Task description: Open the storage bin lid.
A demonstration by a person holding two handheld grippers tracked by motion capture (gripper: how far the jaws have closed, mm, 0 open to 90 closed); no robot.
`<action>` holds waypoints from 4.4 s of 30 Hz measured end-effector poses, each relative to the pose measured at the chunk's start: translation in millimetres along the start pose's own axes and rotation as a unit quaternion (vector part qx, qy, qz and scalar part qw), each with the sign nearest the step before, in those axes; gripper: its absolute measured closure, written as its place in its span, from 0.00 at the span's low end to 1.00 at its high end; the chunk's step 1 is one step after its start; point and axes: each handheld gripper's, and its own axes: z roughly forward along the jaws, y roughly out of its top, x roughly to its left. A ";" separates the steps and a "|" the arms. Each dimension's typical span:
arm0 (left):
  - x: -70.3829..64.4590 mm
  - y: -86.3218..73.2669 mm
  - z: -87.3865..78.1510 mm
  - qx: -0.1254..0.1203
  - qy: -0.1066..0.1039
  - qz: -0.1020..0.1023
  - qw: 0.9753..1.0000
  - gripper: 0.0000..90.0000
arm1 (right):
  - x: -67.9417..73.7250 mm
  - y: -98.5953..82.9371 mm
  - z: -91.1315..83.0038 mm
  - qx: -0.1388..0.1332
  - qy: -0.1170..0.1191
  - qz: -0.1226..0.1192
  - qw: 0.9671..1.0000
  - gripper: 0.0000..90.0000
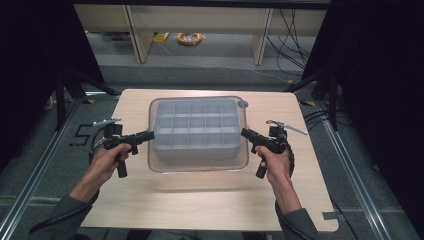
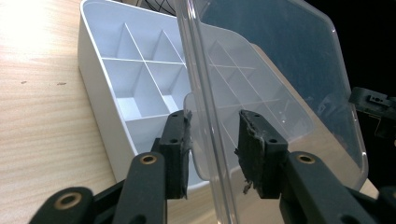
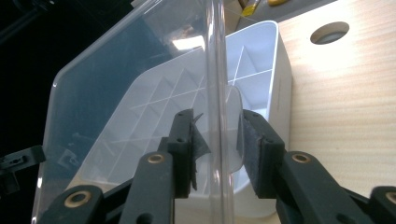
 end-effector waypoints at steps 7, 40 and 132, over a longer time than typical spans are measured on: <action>-6.5 -14.8 -6.3 -0.002 -0.004 0.000 1.000 0.72 | -1.3 -12.3 -10.7 -0.002 0.002 -0.001 1.000 0.75; -24.3 -63.9 -38.6 0.012 -0.012 -0.003 1.000 0.76 | 8.7 -62.6 -52.2 0.006 -0.002 0.006 1.000 0.74; -8.3 -131.3 -34.6 0.143 0.009 0.005 0.990 0.63 | -2.0 -136.7 -40.5 0.133 -0.064 0.020 0.989 0.64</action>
